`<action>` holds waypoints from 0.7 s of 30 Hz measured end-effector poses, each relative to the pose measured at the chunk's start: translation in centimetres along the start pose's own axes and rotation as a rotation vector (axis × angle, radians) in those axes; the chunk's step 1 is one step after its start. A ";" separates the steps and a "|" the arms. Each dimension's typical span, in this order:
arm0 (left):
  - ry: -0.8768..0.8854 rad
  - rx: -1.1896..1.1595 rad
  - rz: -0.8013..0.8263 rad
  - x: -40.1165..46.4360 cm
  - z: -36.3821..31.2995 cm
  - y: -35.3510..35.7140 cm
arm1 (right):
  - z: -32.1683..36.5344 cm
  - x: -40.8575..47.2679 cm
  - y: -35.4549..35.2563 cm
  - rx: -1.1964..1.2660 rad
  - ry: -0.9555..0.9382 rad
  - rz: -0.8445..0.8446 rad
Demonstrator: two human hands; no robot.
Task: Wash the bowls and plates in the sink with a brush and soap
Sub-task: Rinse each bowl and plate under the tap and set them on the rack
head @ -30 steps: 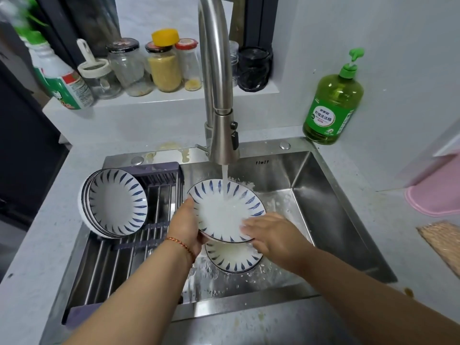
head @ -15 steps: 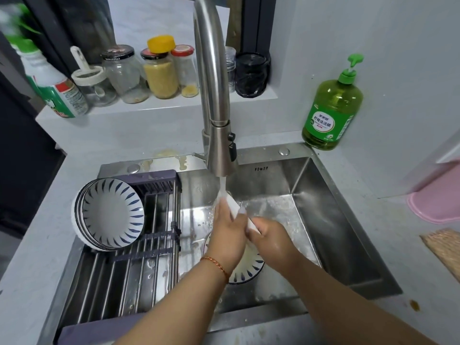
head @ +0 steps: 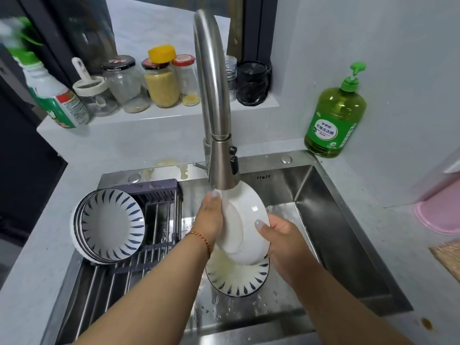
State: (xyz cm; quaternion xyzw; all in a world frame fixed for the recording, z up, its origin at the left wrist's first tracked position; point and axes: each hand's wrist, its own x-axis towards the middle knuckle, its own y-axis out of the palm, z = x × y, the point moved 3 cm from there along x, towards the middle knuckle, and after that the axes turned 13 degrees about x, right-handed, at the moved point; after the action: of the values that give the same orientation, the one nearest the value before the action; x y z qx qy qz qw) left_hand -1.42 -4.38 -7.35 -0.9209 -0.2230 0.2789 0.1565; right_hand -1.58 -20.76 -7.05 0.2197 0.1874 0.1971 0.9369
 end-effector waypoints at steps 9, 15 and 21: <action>-0.157 -0.295 0.057 -0.3 4.4 -1.0 | -1.1 2.4 -1.0 0.587 0.189 -0.067; -0.199 -0.593 0.148 -0.8 5.3 -2.7 | -3.2 3.1 -1.2 0.719 0.312 -0.177; -0.204 -0.836 0.314 -2.3 5.2 -2.8 | -4.2 2.8 -0.4 0.697 0.356 -0.137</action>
State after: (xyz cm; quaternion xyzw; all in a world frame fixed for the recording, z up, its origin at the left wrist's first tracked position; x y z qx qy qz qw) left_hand -7.07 -2.26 -9.28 -0.8955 -0.1886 0.2745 -0.2953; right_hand -0.87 -18.38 -11.45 0.4739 0.4169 0.0936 0.7700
